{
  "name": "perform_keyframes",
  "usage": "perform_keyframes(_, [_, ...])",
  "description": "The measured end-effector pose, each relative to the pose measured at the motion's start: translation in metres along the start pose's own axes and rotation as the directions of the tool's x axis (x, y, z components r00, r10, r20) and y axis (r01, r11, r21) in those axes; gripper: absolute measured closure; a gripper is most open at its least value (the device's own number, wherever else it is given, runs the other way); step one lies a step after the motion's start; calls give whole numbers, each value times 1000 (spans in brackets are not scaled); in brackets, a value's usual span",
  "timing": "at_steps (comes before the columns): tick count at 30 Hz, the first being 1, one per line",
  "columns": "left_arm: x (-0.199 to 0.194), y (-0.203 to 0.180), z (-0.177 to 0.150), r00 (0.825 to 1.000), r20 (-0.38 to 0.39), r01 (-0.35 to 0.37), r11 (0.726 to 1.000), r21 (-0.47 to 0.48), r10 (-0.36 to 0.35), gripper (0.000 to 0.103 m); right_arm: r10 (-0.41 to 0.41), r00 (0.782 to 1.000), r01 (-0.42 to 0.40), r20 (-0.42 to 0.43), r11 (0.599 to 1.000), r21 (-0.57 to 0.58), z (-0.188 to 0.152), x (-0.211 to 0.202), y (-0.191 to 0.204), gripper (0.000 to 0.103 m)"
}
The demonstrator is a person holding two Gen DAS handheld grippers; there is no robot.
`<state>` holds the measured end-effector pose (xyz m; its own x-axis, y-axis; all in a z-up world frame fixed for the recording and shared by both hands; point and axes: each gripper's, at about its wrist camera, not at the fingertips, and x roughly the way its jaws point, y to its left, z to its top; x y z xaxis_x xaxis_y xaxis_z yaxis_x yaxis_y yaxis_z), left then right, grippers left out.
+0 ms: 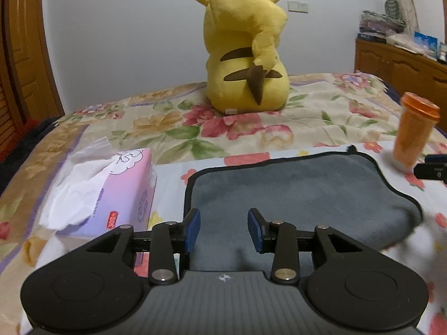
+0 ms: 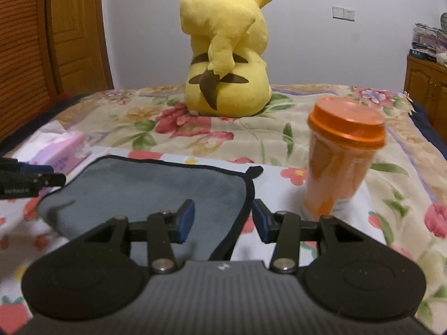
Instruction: Fold towel
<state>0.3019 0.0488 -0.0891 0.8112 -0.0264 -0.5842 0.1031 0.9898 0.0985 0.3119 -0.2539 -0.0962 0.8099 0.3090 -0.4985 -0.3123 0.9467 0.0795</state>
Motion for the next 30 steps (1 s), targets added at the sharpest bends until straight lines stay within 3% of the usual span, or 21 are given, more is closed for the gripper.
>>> perform_keyframes(16, [-106, -5, -1, 1000, 17, 19, 999, -39, -18, 43, 12, 1000, -12, 22, 1000, -18, 7, -90, 23, 53])
perform_keyframes(19, [-127, -6, 1, 999, 32, 18, 999, -40, -17, 38, 16, 999, -15, 44, 1000, -12, 12, -108, 25, 49])
perform_keyframes(24, [-154, -9, 9, 998, 58, 5, 999, -36, -3, 29, 7, 997, -7, 79, 1000, 1, 17, -133, 27, 36])
perform_keyframes(30, [-184, -15, 15, 995, 99, -17, 999, -34, 21, 13, -14, 995, 13, 100, 1000, 4, 19, -156, 29, 25])
